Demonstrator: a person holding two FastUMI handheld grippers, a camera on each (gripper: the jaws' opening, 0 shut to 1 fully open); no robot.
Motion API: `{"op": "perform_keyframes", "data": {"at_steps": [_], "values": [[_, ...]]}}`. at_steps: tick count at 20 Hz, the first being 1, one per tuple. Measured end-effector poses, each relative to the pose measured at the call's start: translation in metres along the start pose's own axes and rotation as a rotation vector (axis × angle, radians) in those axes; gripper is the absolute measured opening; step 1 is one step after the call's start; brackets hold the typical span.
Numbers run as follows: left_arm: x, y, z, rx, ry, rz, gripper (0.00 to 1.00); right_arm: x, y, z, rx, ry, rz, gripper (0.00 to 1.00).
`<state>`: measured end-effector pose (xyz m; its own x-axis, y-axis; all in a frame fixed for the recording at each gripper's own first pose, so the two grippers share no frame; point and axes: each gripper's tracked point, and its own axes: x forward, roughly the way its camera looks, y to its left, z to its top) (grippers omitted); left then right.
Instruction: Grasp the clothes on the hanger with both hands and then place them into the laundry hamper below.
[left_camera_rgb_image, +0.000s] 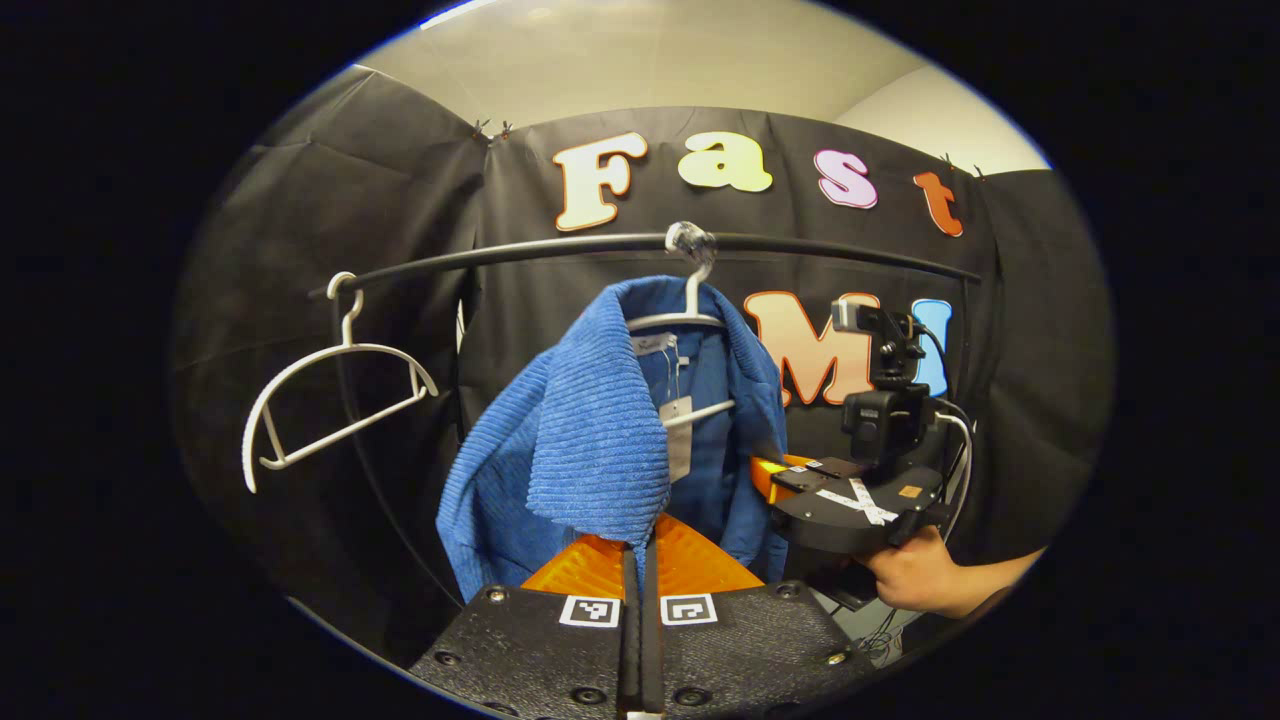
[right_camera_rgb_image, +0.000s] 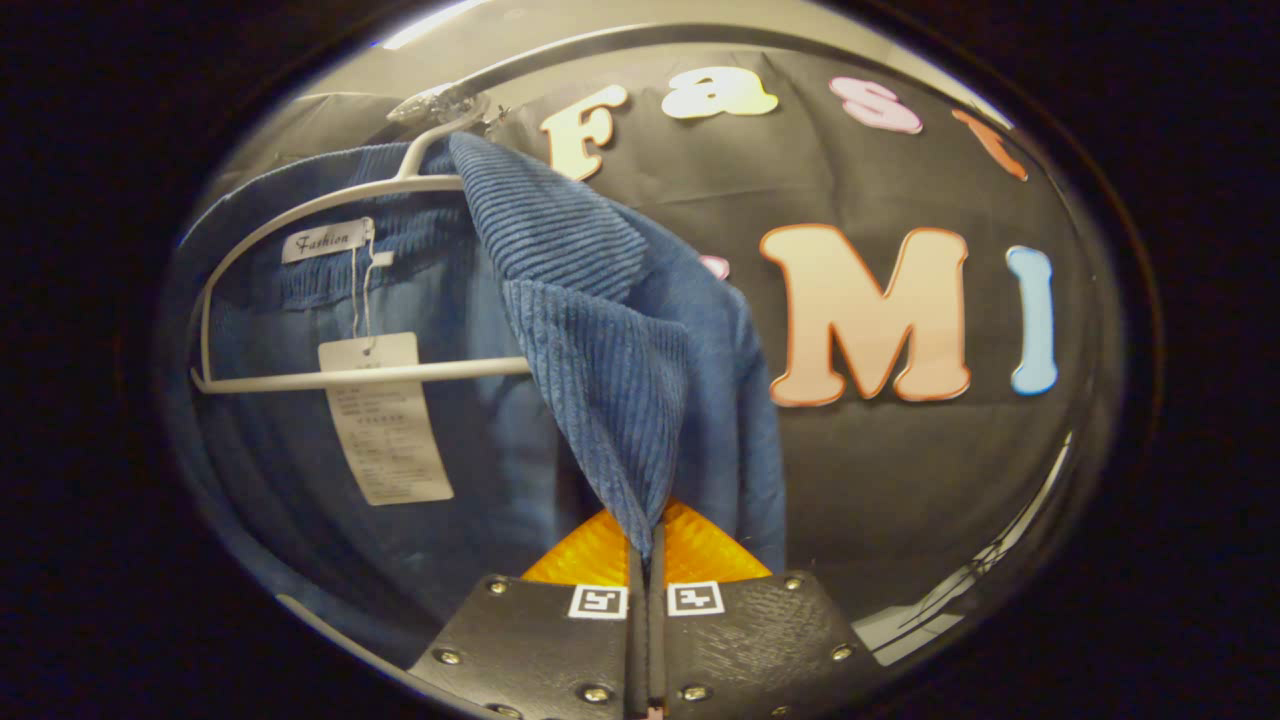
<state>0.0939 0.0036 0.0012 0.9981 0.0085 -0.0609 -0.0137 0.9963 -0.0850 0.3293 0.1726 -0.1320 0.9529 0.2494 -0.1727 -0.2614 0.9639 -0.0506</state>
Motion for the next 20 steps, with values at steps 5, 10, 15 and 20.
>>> {"op": "perform_keyframes", "data": {"at_steps": [5, 10, 15, 20], "values": [[-0.019, 0.021, 0.024, -0.018, -0.016, 0.035, 0.0, -0.01, -0.016, 0.032, -0.113, -0.094, -0.05, 0.0], [-0.025, 0.035, 0.034, -0.005, -0.018, 0.053, 0.02, -0.014, -0.034, 0.05, -0.147, -0.122, -0.088, 0.0], [-0.032, 0.047, 0.055, 0.048, -0.039, 0.093, 0.01, -0.009, -0.061, 0.074, -0.18, -0.177, -0.15, 0.0], [-0.035, 0.064, 0.071, 0.144, -0.026, 0.107, 0.01, 0.013, -0.085, 0.097, -0.178, -0.231, -0.193, 0.0]]}}
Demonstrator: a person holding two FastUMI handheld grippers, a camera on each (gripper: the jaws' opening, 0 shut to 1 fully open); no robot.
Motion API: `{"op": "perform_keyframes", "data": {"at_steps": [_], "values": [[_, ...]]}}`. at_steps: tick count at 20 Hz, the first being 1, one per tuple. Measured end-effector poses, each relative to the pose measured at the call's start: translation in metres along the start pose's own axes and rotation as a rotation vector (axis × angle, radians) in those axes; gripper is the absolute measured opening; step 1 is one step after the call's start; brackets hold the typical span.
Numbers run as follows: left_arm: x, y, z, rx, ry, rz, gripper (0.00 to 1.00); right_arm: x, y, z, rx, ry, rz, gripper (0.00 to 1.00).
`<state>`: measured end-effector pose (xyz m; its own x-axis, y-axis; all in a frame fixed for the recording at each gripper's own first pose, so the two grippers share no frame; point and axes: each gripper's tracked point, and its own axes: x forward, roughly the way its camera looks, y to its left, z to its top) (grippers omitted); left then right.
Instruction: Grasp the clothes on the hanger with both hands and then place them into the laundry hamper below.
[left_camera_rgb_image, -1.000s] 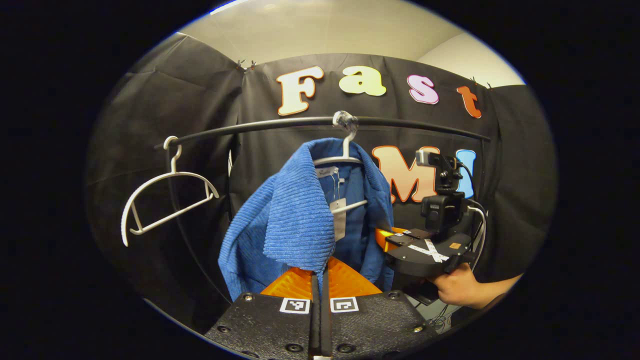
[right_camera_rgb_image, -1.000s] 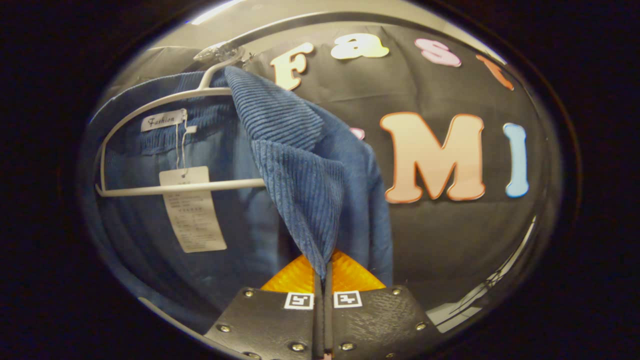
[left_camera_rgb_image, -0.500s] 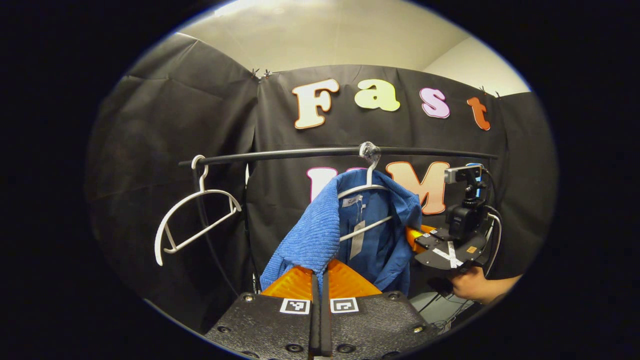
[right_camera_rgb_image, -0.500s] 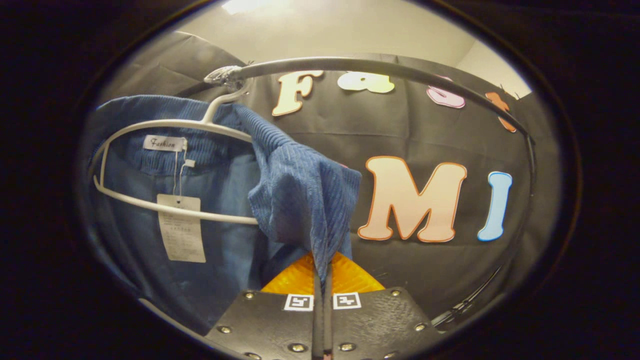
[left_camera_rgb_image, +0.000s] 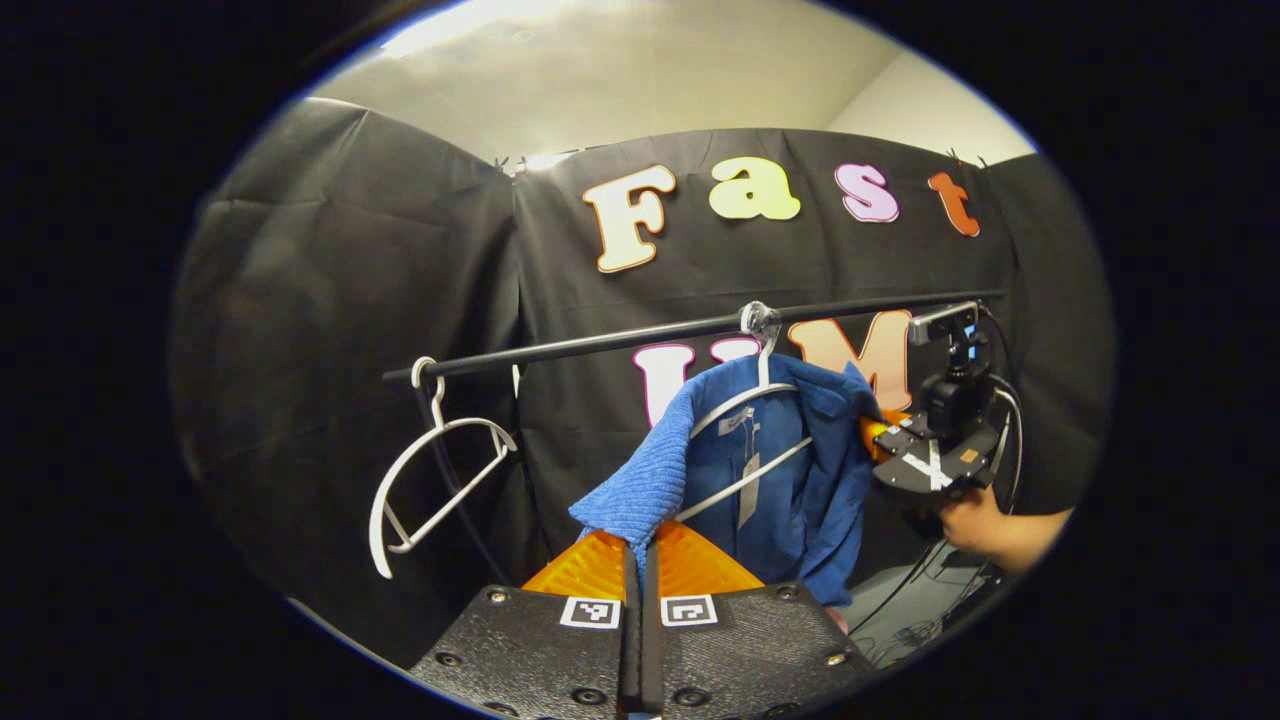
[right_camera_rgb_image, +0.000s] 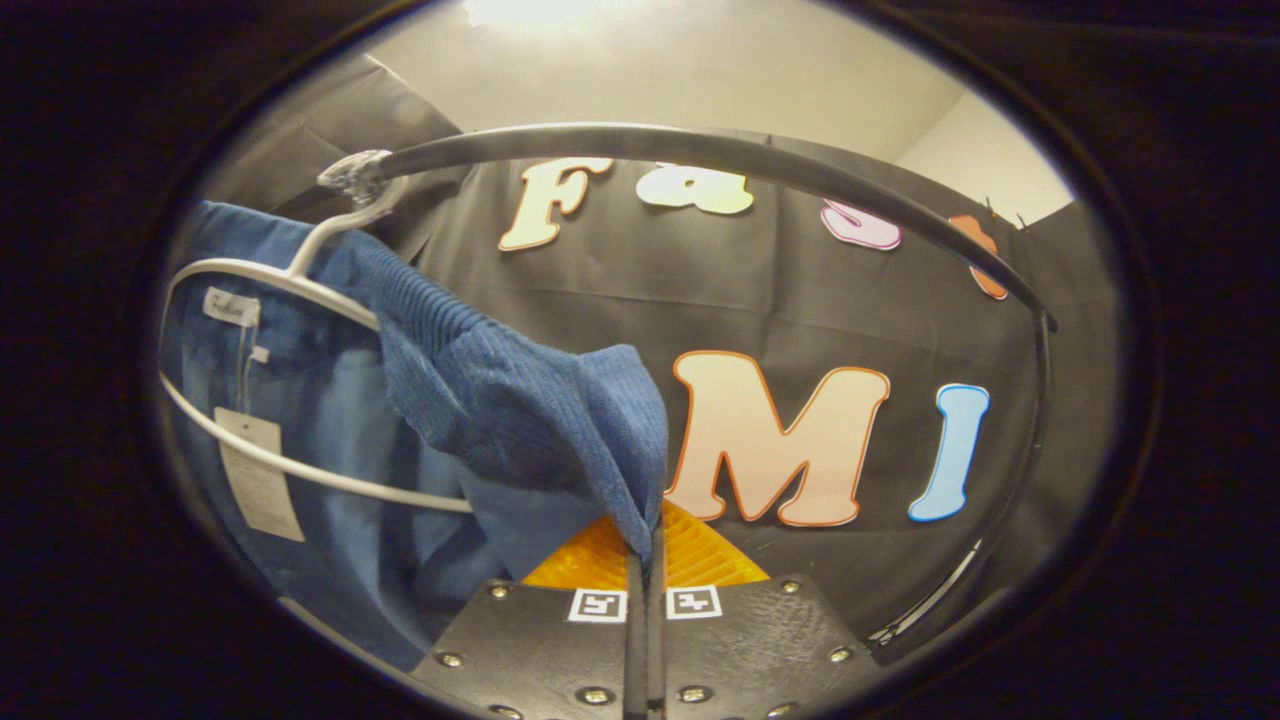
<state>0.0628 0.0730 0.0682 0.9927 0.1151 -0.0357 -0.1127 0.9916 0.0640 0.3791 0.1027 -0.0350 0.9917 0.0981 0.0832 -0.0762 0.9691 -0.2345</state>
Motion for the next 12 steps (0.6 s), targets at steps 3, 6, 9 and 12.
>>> {"op": "perform_keyframes", "data": {"at_steps": [3, 6, 9, 12], "values": [[0.007, 0.009, 0.01, 0.033, 0.005, 0.016, 0.01, 0.015, -0.002, 0.008, 0.006, -0.044, -0.005, 0.0], [0.016, 0.019, 0.015, 0.043, 0.036, 0.042, 0.01, 0.03, 0.0, 0.011, -0.011, -0.081, -0.014, 0.0], [0.031, 0.021, 0.029, 0.071, 0.03, 0.048, 0.0, 0.045, -0.006, 0.013, -0.015, -0.107, -0.043, 0.0], [0.041, 0.025, 0.037, 0.115, 0.028, 0.059, 0.01, 0.058, -0.011, 0.019, 0.006, -0.132, -0.065, 0.0]]}}
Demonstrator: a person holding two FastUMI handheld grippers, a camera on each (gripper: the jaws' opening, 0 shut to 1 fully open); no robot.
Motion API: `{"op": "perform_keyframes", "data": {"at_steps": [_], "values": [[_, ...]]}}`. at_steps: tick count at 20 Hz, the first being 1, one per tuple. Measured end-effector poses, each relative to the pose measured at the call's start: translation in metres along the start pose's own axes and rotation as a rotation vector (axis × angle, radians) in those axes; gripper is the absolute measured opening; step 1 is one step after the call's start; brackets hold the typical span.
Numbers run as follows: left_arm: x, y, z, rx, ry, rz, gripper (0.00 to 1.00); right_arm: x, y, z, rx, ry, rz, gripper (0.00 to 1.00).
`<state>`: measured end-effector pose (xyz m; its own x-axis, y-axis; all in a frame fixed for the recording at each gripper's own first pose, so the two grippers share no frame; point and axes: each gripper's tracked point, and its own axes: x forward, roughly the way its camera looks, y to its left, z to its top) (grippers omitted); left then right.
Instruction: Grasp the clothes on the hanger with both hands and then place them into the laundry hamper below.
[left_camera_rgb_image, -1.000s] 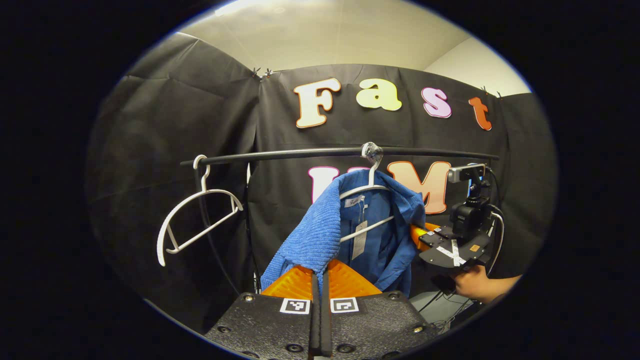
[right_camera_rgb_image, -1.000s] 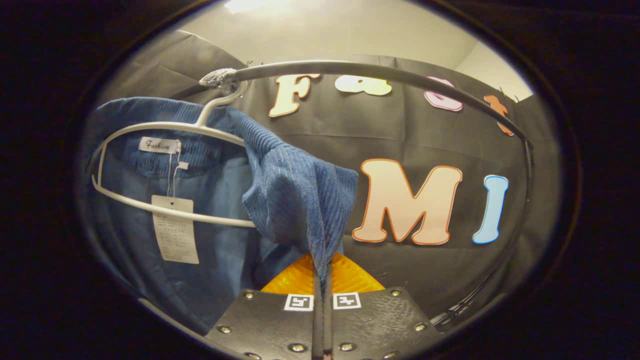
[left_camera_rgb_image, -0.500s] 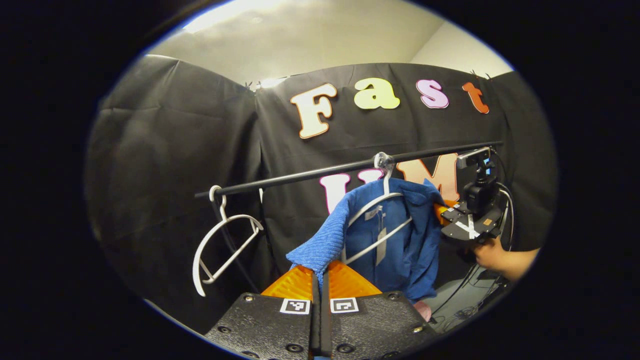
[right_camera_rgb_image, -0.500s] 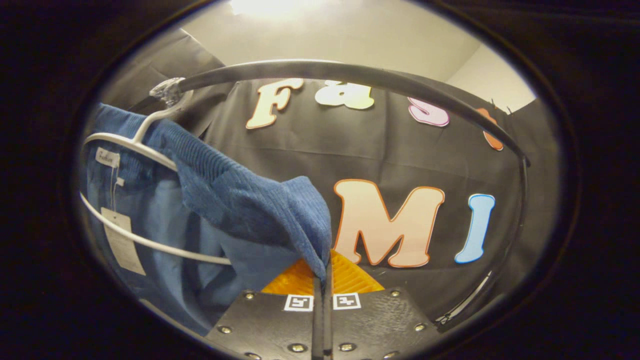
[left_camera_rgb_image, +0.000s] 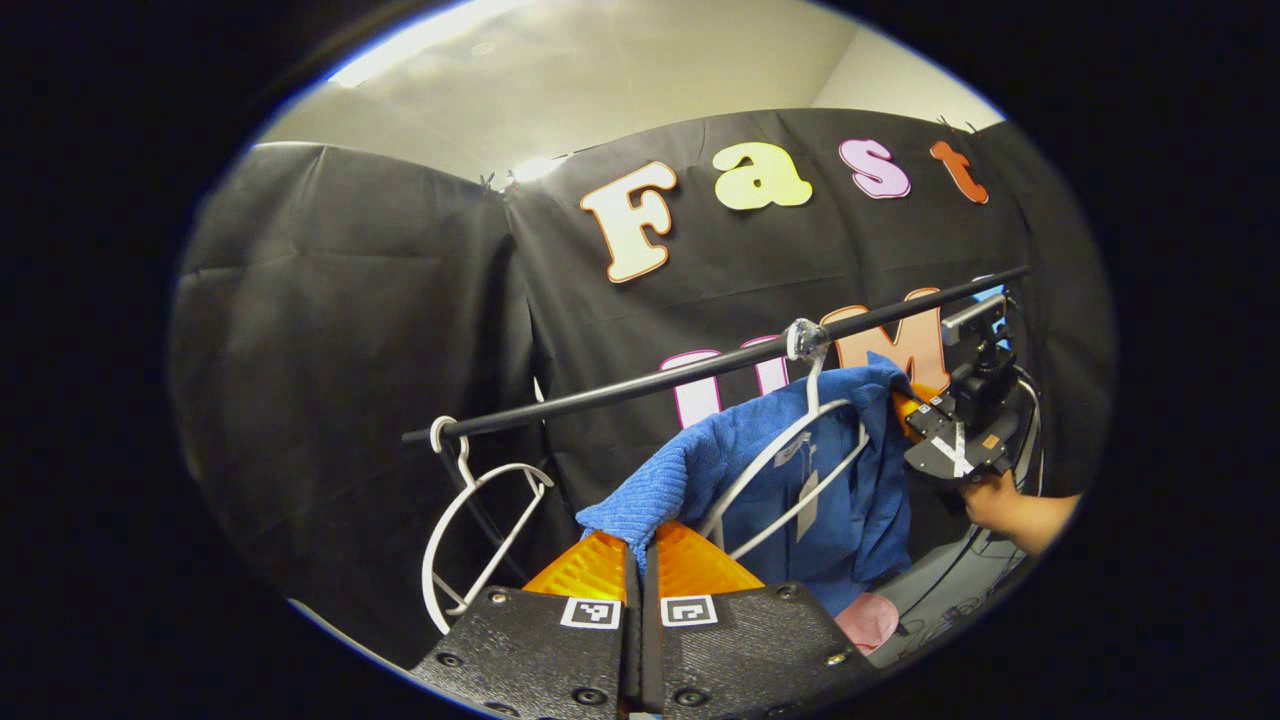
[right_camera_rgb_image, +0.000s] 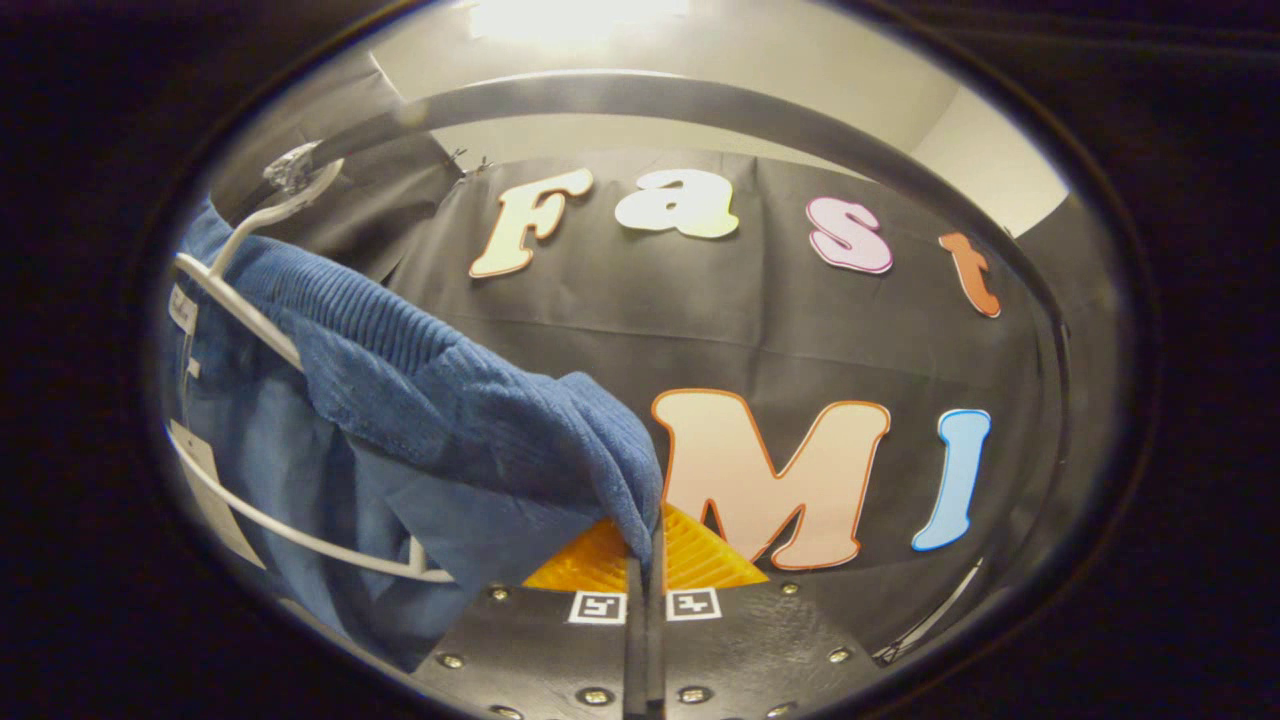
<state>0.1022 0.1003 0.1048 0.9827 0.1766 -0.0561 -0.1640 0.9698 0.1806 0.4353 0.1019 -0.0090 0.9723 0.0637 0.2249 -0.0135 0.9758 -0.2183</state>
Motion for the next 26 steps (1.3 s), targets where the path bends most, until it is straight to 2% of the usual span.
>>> {"op": "perform_keyframes", "data": {"at_steps": [4, 7, 10, 15, 18, 19, 20, 26], "values": [[0.016, 0.007, 0.009, 0.098, -0.005, -0.003, 0.01, 0.018, -0.005, 0.008, 0.026, -0.043, -0.031, 0.0], [0.027, 0.012, -0.005, 0.148, 0.031, -0.022, 0.0, 0.032, 0.001, -0.004, 0.014, -0.038, -0.029, 0.0], [0.039, 0.012, -0.035, 0.126, 0.098, -0.05, 0.01, 0.041, 0.011, -0.028, -0.005, 0.006, -0.009, 0.0], [0.046, 0.001, -0.049, 0.131, 0.033, -0.082, 0.01, 0.047, 0.015, -0.051, -0.032, 0.056, -0.001, 0.0], [0.054, -0.005, -0.068, 0.113, 0.037, -0.092, 0.01, 0.052, 0.019, -0.076, -0.048, 0.124, 0.018, 0.0], [0.057, -0.006, -0.073, 0.089, 0.037, -0.095, 0.0, 0.051, 0.019, -0.082, -0.054, 0.141, 0.02, 0.04], [0.059, -0.005, -0.078, 0.068, 0.033, -0.097, 0.01, 0.049, 0.019, -0.085, -0.063, 0.145, 0.023, 0.0], [0.065, 0.0, -0.107, 0.055, 0.04, -0.102, 0.01, 0.032, 0.025, -0.103, -0.134, 0.176, 0.045, 0.0]]}}
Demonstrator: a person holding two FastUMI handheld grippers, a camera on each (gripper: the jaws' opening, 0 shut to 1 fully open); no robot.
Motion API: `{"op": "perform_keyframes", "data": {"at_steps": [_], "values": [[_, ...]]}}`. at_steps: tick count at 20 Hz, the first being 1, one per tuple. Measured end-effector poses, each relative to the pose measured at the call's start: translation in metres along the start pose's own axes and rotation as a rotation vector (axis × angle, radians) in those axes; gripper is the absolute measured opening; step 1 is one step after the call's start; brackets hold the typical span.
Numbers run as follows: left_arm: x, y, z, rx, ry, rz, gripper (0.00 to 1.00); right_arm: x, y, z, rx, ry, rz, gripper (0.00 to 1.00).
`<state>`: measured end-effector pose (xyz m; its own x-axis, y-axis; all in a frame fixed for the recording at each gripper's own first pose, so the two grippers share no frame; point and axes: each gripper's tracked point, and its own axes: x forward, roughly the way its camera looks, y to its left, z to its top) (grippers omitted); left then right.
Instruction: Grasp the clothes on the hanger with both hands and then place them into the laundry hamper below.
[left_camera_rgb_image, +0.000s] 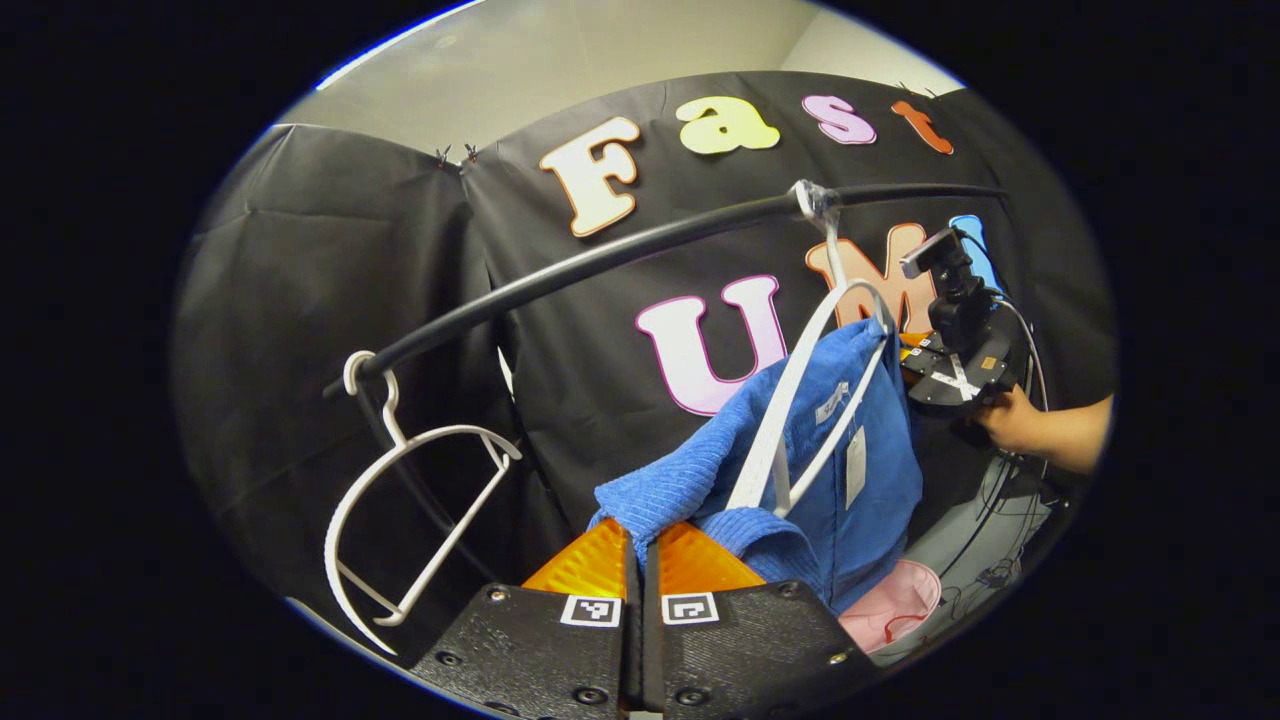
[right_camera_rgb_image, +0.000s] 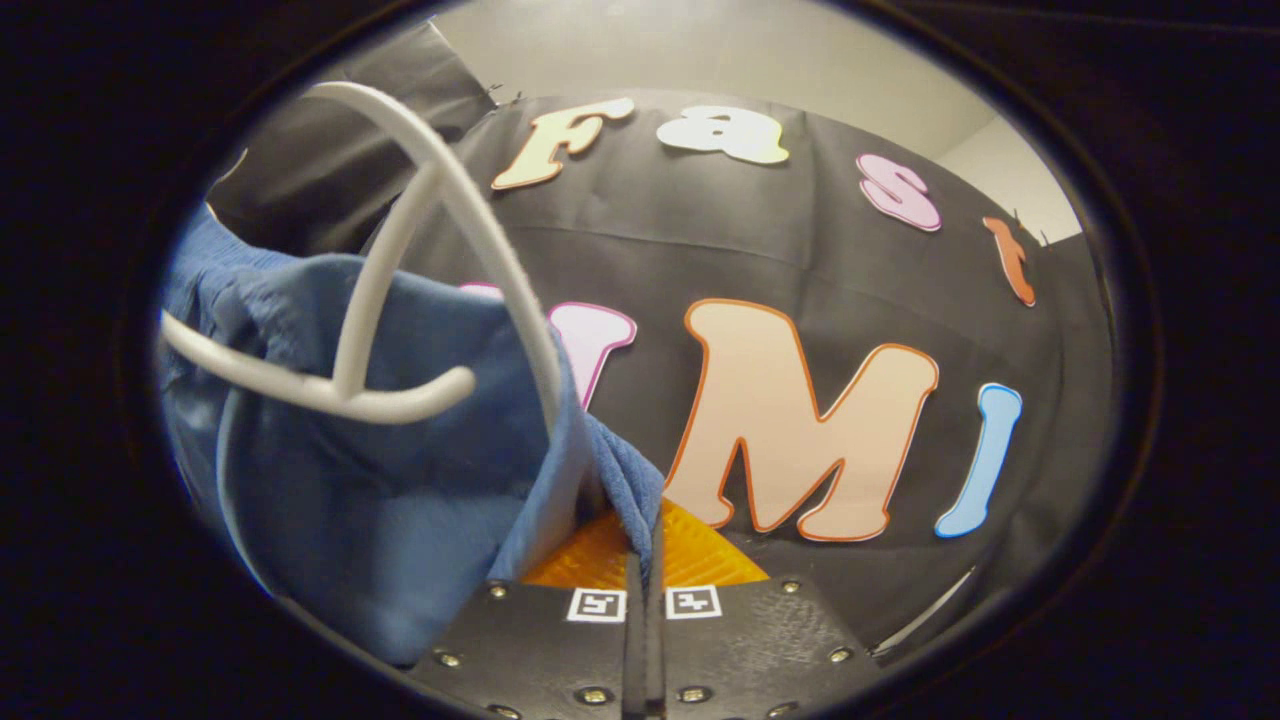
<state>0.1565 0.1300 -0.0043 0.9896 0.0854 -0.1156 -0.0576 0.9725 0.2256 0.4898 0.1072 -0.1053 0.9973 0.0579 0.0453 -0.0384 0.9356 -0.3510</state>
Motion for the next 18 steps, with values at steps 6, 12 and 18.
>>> {"op": "perform_keyframes", "data": {"at_steps": [6, 12, 18], "values": [[0.009, -0.003, -0.017, -0.034, 0.0, -0.024, 0.01, -0.015, -0.003, -0.009, -0.016, 0.025, -0.016, 0.0], [0.016, -0.032, -0.073, -0.165, 0.163, -0.071, 0.01, -0.035, 0.027, -0.08, 0.02, 0.214, 0.08, 0.01], [0.031, -0.054, -0.095, -0.101, 0.175, -0.061, 0.01, -0.078, 0.031, -0.11, 0.018, 0.289, 0.081, 0.0]]}}
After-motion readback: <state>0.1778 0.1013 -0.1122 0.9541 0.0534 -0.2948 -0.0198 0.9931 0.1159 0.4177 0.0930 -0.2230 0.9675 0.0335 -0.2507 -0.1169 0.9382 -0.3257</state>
